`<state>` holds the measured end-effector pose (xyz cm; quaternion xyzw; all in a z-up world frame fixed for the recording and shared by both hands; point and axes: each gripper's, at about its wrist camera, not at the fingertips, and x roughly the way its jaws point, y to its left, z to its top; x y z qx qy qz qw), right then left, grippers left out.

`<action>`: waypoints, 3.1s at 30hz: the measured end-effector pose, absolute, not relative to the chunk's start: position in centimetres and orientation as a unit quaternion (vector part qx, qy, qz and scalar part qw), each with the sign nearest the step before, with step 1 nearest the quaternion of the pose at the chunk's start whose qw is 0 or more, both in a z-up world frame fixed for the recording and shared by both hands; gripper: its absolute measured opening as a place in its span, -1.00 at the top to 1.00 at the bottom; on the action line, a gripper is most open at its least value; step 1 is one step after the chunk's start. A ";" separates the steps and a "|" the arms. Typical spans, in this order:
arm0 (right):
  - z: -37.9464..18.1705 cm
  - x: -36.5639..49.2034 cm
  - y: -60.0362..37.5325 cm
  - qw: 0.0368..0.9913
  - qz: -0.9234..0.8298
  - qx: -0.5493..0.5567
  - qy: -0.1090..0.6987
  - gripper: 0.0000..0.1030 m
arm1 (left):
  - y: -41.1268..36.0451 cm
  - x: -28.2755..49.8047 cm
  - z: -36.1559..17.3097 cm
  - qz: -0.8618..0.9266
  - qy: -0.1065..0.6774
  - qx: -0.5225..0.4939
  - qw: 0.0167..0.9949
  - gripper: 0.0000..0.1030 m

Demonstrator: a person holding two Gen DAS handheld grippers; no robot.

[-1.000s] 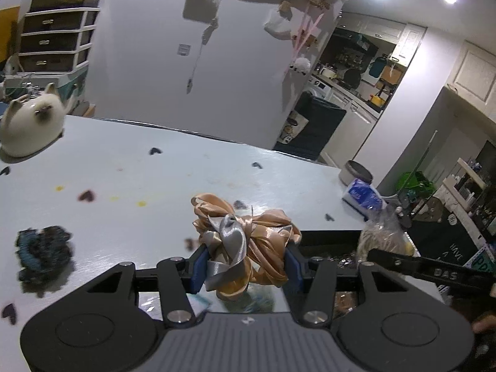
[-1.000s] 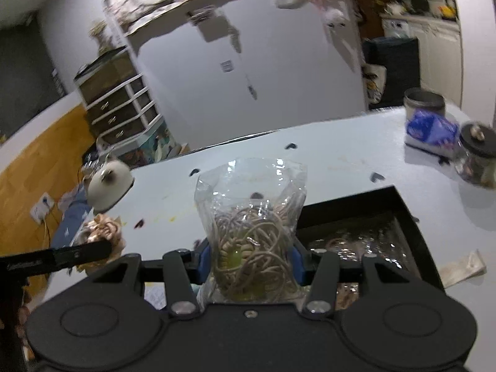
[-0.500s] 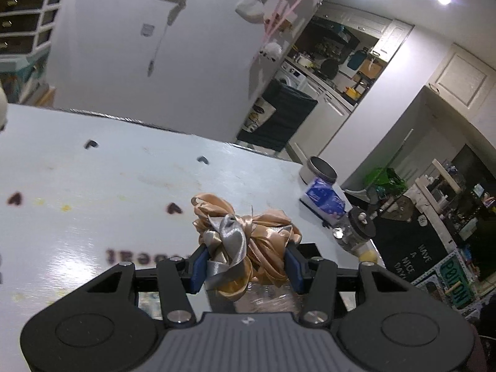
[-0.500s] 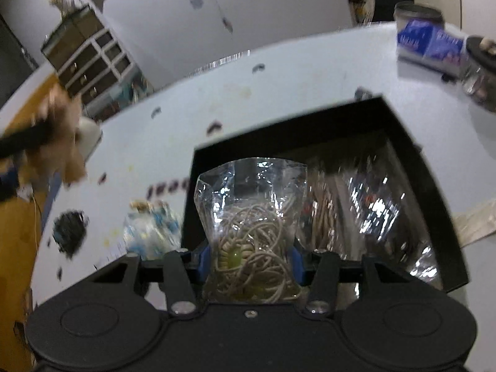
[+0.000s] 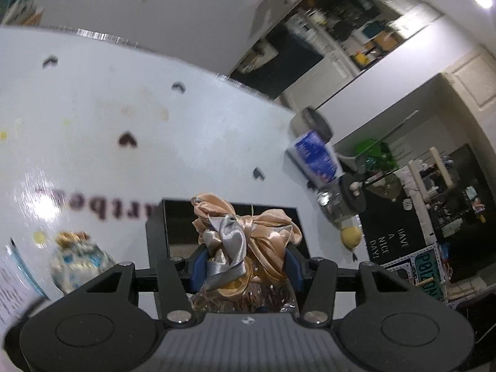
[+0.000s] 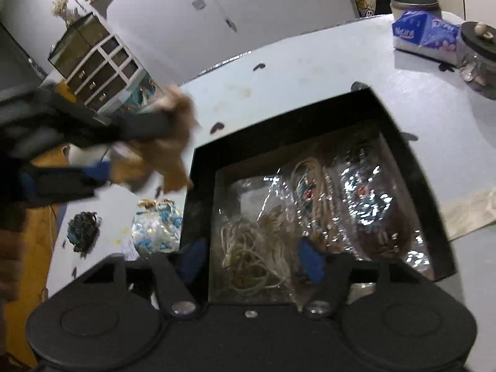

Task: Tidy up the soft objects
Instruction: 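Lower the white cord bag into the box with the right tool while the left tool lowers the bow, then move the right tool to the floral pouch while the left tool approaches the crocheted scrunchie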

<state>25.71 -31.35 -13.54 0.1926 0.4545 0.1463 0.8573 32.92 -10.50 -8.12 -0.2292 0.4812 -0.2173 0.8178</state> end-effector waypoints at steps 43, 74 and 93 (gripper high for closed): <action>-9.7 28.3 -34.5 0.880 0.172 0.149 0.417 0.55 | -12.8 31.1 -7.7 -0.150 0.467 -0.091 0.866 0.10; -7.2 19.0 -37.6 0.933 0.101 0.058 0.339 -1.00 | -11.9 19.7 -8.1 -0.083 0.411 -0.067 0.905 -1.00; -6.5 16.8 -32.1 0.945 0.068 0.046 0.317 -1.00 | -5.7 18.2 -7.2 -0.083 0.366 -0.070 0.924 -1.00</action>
